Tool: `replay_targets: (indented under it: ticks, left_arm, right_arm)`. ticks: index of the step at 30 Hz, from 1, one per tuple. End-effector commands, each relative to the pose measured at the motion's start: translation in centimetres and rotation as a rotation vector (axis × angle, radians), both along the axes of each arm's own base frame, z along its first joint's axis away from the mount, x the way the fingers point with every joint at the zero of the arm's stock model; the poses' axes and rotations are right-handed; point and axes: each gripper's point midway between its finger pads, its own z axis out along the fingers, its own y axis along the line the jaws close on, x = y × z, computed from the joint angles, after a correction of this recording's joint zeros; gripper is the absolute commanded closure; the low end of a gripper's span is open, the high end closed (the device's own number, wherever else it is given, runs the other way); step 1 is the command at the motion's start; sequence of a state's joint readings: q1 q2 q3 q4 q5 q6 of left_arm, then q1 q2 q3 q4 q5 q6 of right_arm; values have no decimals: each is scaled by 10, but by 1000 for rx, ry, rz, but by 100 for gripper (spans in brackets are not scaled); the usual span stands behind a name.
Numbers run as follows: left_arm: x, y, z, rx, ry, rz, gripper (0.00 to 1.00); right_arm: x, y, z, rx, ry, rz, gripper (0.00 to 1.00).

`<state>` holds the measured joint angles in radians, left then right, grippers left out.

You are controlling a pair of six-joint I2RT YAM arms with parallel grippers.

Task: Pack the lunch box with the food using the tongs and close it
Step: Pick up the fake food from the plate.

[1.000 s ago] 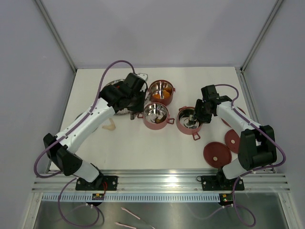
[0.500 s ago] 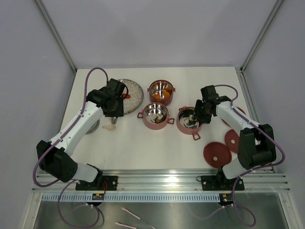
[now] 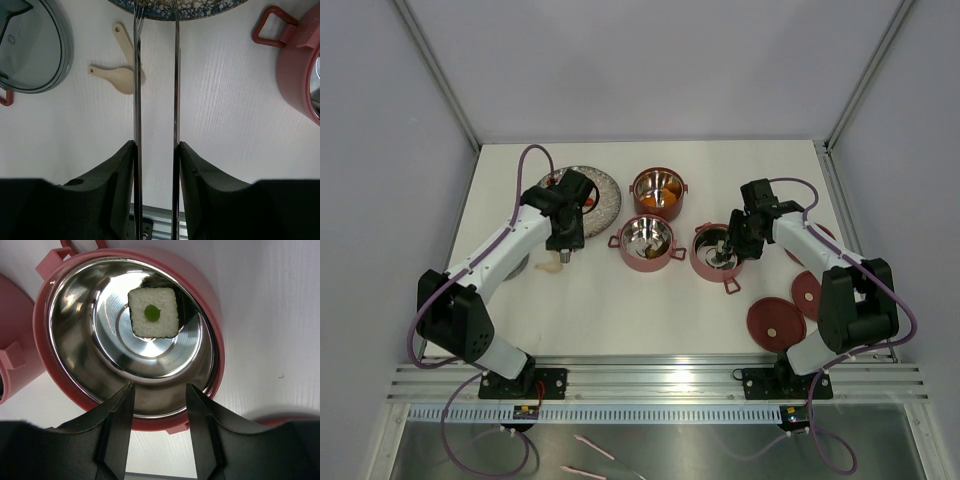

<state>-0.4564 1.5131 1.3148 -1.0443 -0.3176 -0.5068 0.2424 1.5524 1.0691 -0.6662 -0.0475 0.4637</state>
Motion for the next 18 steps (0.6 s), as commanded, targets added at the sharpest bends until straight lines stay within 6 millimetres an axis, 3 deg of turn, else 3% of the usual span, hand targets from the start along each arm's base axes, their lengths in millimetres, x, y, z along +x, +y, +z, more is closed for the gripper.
replay_targets:
  ticks: [1, 7, 18]
  left_arm:
    - [8, 8, 6, 10, -65, 96, 59]
    - [9, 23, 10, 65, -109, 171, 59]
    - [29, 19, 10, 82, -139, 170, 59]
  right_arm:
    - [6, 7, 2, 14, -22, 27, 47]
    - [11, 9, 2, 15, -20, 34, 47]
    - [12, 9, 1, 9, -14, 42, 47]
